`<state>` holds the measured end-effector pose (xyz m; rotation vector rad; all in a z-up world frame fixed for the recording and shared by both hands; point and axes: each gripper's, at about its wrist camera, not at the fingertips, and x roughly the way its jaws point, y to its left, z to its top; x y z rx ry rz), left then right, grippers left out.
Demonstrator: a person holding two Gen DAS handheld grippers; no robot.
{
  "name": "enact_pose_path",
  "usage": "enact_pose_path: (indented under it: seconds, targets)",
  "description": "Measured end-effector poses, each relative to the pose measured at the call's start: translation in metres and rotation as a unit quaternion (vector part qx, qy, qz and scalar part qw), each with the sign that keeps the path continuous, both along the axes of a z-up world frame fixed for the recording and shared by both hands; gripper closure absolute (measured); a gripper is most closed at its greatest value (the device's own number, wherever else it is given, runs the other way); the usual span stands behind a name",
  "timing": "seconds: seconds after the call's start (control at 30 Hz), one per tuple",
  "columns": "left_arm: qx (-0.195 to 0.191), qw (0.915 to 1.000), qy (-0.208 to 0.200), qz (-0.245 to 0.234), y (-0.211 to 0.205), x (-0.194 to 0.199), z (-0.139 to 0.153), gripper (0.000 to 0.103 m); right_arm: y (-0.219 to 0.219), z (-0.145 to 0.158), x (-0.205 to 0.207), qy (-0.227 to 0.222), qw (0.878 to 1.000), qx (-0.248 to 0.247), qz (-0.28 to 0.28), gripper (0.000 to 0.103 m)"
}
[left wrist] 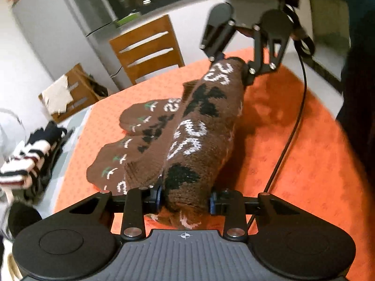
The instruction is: Fold clothes
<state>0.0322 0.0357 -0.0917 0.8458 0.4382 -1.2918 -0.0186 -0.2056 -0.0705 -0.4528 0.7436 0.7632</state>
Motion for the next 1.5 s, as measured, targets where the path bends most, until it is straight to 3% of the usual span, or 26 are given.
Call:
enact_pose_path:
  seconds: [0.17, 0.3, 0.5, 0.57, 0.67, 0.77, 0.93, 1.03, 1.17, 1.23, 1.33, 1.5]
  targets:
    - [-0.011, 0.9959, 0.089, 0.015, 0.02, -0.016, 0.019, 0.066, -0.003, 0.02, -0.02, 0.057, 0.997, 0.055, -0.011, 0.06]
    - [-0.002, 0.9809, 0.194, 0.02, 0.036, -0.03, 0.022, 0.066, -0.004, 0.025, -0.037, 0.14, 0.983, 0.114, -0.016, 0.06]
    - [-0.008, 0.9395, 0.336, 0.068, 0.044, -0.012, 0.01, 0.065, -0.016, 0.009, -0.039, 0.229, 0.955, 0.181, -0.051, 0.06]
    - [-0.028, 0.9176, 0.383, 0.104, 0.043, 0.011, 0.008, 0.065, -0.026, 0.004, -0.028, 0.241, 0.944, 0.209, -0.081, 0.059]
    - [-0.068, 0.8912, 0.423, 0.149, 0.044, 0.035, 0.008, 0.064, -0.043, 0.001, -0.015, 0.235, 0.93, 0.25, -0.131, 0.059]
    - [-0.107, 0.8735, 0.437, 0.185, 0.045, 0.053, 0.007, 0.062, -0.054, -0.002, 0.0, 0.221, 0.919, 0.276, -0.174, 0.058]
    - [-0.137, 0.8611, 0.423, 0.246, 0.036, 0.067, -0.003, 0.061, -0.061, -0.017, 0.014, 0.197, 0.9, 0.302, -0.244, 0.055]
    - [-0.152, 0.8453, 0.416, 0.299, 0.037, 0.072, -0.017, 0.06, -0.058, -0.025, 0.024, 0.168, 0.896, 0.293, -0.287, 0.054]
    - [-0.171, 0.8244, 0.398, 0.365, 0.041, 0.073, -0.034, 0.055, -0.047, -0.038, 0.023, 0.117, 0.908, 0.241, -0.323, 0.051]
    - [-0.183, 0.815, 0.387, 0.39, 0.043, 0.069, -0.041, 0.049, -0.045, -0.043, 0.021, 0.103, 0.899, 0.249, -0.345, 0.048]
    - [-0.202, 0.8149, 0.368, 0.4, 0.043, 0.06, -0.03, 0.049, -0.043, -0.036, 0.013, 0.083, 0.897, 0.242, -0.361, 0.044]
    - [-0.22, 0.8388, 0.312, 0.389, 0.04, 0.044, 0.002, 0.05, -0.041, -0.01, 0.002, 0.054, 0.902, 0.216, -0.371, 0.042]
